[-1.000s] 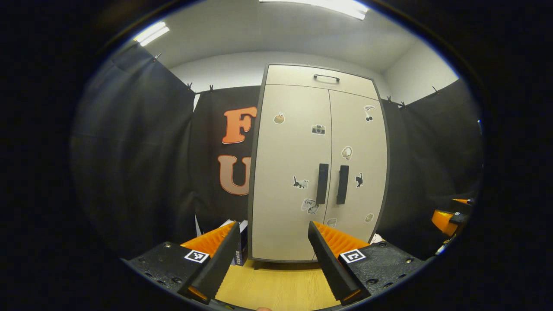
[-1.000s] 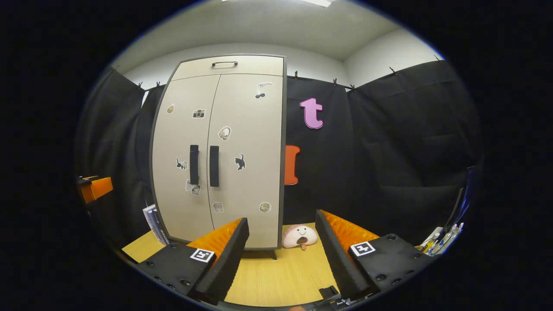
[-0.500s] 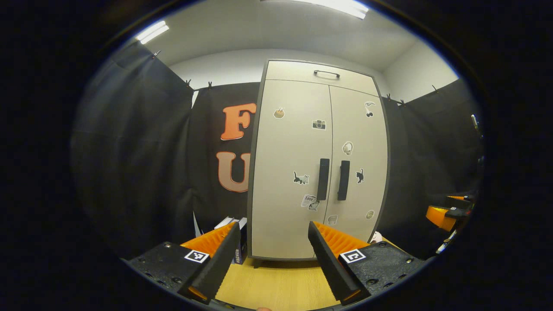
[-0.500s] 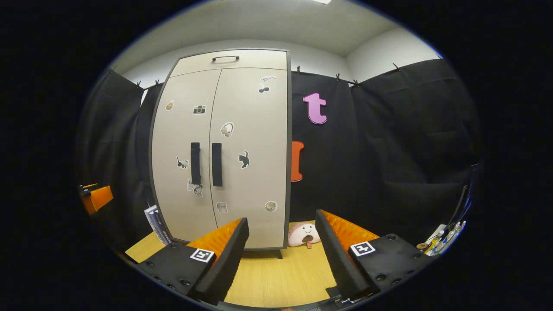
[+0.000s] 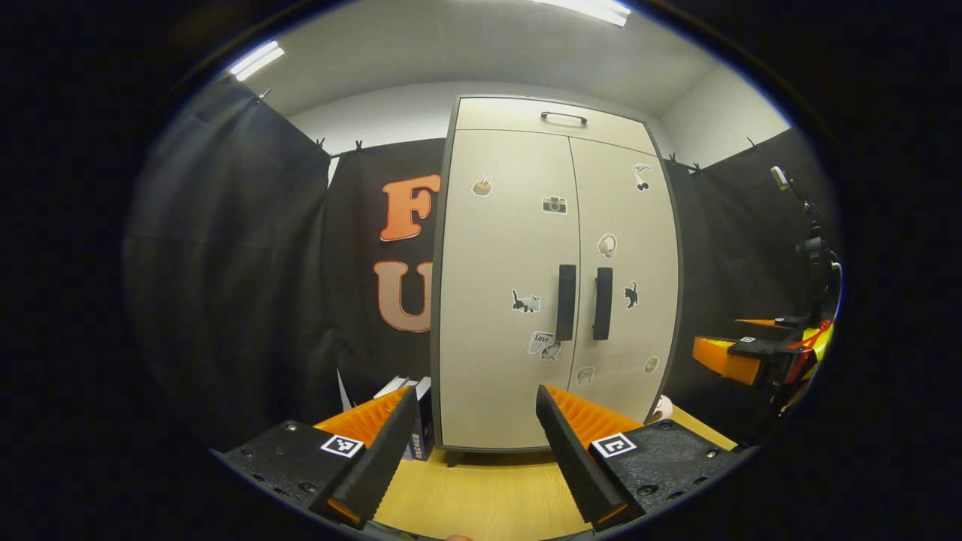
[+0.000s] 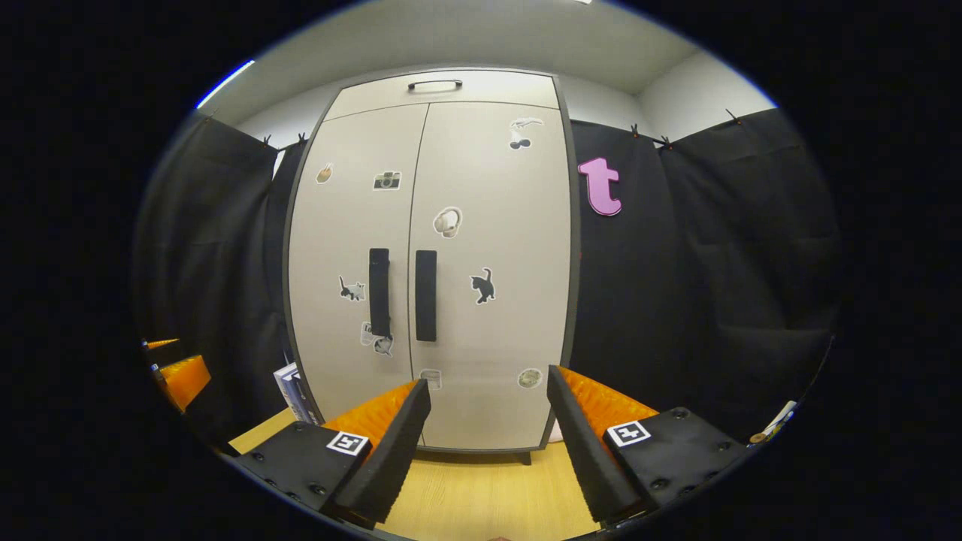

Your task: Open the right door of the double-door shoe cabinet with the right hand, and open the left door with the left hand.

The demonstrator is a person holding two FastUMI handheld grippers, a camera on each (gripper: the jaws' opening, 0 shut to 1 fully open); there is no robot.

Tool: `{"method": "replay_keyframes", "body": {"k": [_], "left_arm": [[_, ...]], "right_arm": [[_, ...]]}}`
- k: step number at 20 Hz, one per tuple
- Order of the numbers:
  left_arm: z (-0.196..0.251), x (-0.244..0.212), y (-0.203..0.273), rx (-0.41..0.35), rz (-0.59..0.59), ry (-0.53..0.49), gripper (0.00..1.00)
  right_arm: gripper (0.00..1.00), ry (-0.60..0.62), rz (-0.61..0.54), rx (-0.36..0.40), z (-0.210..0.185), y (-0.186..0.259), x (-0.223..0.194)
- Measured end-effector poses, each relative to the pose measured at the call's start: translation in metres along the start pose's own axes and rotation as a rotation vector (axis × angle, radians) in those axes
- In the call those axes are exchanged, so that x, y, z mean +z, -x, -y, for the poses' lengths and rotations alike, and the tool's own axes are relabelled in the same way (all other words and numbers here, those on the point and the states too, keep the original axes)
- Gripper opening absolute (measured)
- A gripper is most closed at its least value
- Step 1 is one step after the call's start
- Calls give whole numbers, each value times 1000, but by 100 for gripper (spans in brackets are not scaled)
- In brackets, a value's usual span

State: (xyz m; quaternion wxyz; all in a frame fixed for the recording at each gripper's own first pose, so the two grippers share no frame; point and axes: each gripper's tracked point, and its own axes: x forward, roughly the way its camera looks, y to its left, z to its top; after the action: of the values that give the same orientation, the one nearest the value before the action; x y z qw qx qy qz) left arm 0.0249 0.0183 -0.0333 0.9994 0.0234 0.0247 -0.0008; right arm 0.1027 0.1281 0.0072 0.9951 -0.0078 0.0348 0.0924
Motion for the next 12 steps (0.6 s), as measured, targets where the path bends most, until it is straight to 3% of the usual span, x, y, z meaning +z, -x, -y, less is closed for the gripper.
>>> {"method": "replay_keyframes", "body": {"k": [12], "left_arm": [[-20, -16, -33, 33, -31, 15, 95]], "right_arm": [[98, -29, 17, 20, -41, -99, 34]]}}
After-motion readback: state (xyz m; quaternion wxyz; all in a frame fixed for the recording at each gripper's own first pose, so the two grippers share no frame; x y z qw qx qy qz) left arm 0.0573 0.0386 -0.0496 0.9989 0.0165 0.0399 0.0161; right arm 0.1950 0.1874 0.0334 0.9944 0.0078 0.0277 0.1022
